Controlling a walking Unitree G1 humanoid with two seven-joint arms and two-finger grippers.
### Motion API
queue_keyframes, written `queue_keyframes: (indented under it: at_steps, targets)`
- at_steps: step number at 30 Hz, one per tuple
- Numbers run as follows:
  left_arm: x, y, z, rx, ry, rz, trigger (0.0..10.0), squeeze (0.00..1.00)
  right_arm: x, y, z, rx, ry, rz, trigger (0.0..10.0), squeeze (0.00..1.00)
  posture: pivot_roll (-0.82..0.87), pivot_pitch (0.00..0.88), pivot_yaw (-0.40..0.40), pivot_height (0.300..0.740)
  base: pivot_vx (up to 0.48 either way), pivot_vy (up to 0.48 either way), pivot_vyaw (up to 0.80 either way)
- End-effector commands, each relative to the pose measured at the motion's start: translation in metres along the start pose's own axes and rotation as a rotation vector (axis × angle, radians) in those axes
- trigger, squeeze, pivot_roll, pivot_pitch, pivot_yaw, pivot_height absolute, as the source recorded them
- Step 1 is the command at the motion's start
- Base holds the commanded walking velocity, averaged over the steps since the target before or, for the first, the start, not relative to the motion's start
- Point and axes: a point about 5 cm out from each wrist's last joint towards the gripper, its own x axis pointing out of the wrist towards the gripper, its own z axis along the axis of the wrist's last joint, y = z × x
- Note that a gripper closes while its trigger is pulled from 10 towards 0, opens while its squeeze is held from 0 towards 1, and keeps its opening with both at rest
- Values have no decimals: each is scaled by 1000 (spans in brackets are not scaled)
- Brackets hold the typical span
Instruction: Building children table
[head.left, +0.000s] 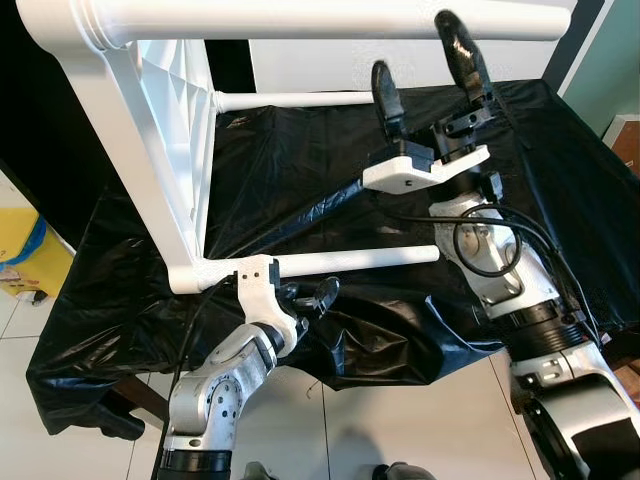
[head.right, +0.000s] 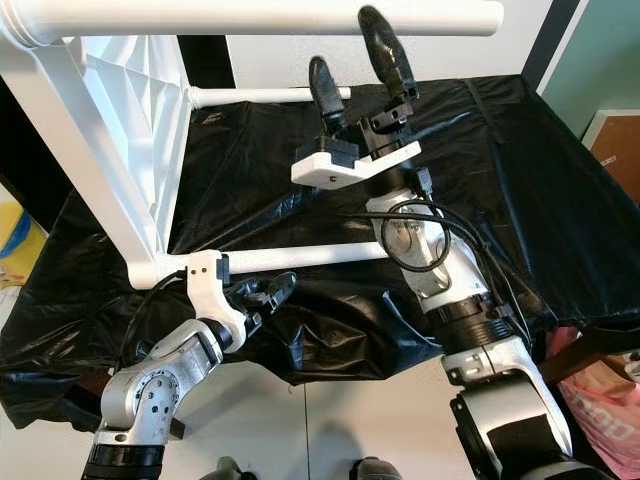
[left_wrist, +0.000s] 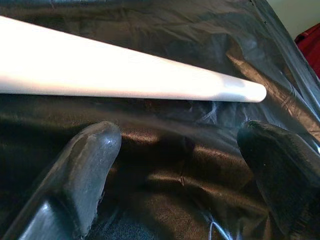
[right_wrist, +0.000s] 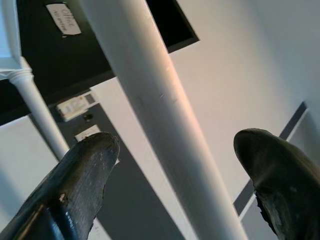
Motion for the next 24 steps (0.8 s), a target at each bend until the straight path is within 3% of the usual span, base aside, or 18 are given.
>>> queue_keyframes:
  at_steps: [1,8,11,14,24]
  targets:
    - [-2,-3,-3,-2,18,-44,10000,0,4,-1,1,-11,-13,-17,10000,0,-50,51,-11,740,0,0,0]
    - [-2,-1,-2,3,24,-34,10000,0,24,1,2,-21,-36,-52,10000,0,-52,49,-2,740,0,0,0]
    - [-1,-3,-1,4,29,-36,10000,0,49,8,8,-5,-60,16,10000,0,-59,51,-2,740,0,0,0]
    - [0,-3,-1,4,30,-37,10000,0,53,10,9,-4,-67,33,10000,0,-59,51,-2,740,0,0,0]
    - [4,-5,-2,-22,25,-26,10000,0,75,31,34,48,-148,254,10000,0,-66,55,-18,740,0,0,0]
